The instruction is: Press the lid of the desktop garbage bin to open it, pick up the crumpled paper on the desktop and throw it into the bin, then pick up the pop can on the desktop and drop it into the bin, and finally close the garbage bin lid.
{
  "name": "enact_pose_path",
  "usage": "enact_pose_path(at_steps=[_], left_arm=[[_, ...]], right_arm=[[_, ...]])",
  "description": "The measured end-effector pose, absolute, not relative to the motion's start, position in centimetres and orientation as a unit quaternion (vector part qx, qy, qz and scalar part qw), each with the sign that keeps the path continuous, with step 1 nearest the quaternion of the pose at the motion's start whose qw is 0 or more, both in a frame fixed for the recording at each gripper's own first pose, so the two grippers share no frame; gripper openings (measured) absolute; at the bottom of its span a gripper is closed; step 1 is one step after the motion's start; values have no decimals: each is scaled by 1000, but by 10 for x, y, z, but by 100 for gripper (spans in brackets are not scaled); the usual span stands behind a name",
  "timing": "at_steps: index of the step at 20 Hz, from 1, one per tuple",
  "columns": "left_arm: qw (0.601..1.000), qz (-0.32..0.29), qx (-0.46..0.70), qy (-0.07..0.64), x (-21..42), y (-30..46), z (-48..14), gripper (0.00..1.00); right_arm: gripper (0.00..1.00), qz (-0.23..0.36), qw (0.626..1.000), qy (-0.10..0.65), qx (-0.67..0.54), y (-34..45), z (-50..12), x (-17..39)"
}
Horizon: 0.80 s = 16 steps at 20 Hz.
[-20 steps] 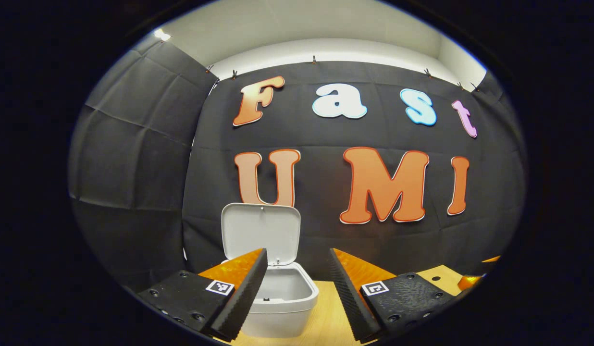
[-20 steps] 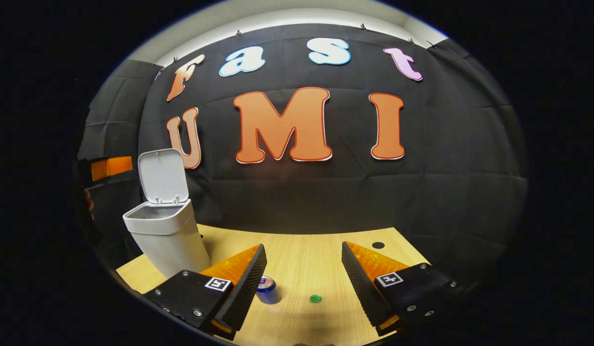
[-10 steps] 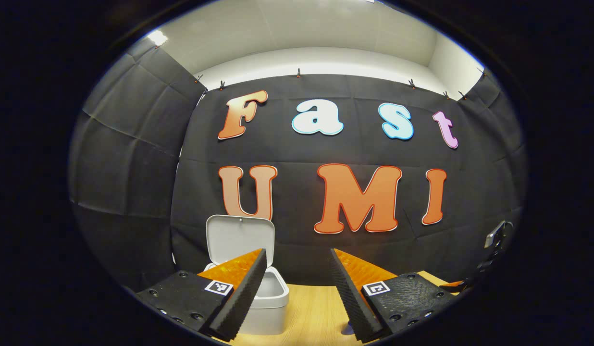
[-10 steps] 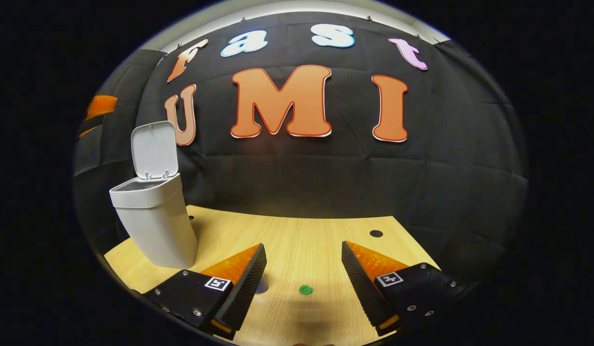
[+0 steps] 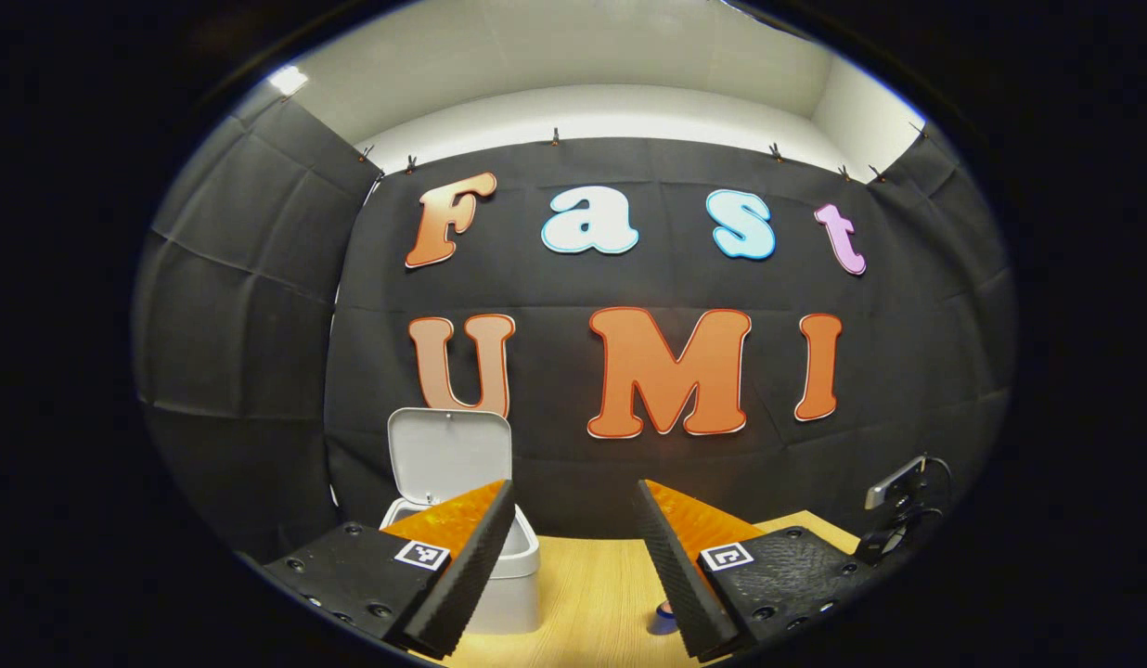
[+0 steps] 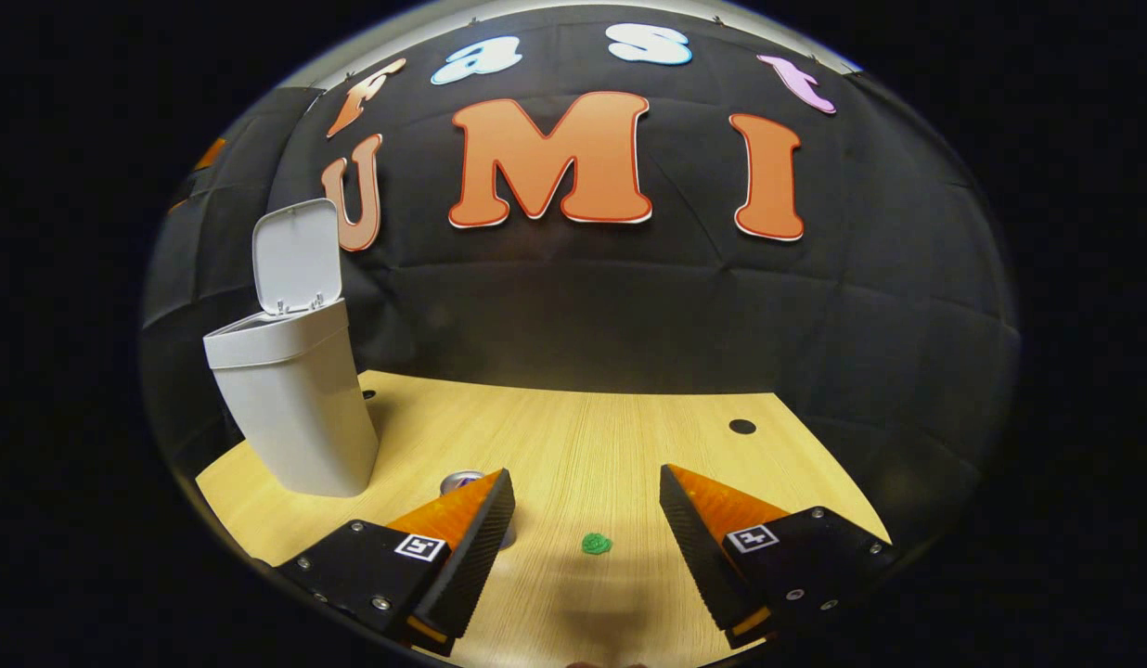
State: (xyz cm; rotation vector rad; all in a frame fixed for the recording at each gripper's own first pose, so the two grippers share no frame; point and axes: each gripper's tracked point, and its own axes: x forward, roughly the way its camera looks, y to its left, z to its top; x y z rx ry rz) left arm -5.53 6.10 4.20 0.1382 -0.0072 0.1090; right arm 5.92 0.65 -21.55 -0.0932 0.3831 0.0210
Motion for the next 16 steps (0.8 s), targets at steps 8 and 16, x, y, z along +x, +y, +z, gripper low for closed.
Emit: enact_pose_path(at_steps=[8, 16], left_arm=[[994, 49, 94, 12, -63, 42, 39, 88], [992, 48, 109, 45, -71, 32, 23, 88]], right_arm=[[94, 8, 970, 236, -53, -4, -268, 74], [94, 5, 952, 297, -69, -15, -332, 87]])
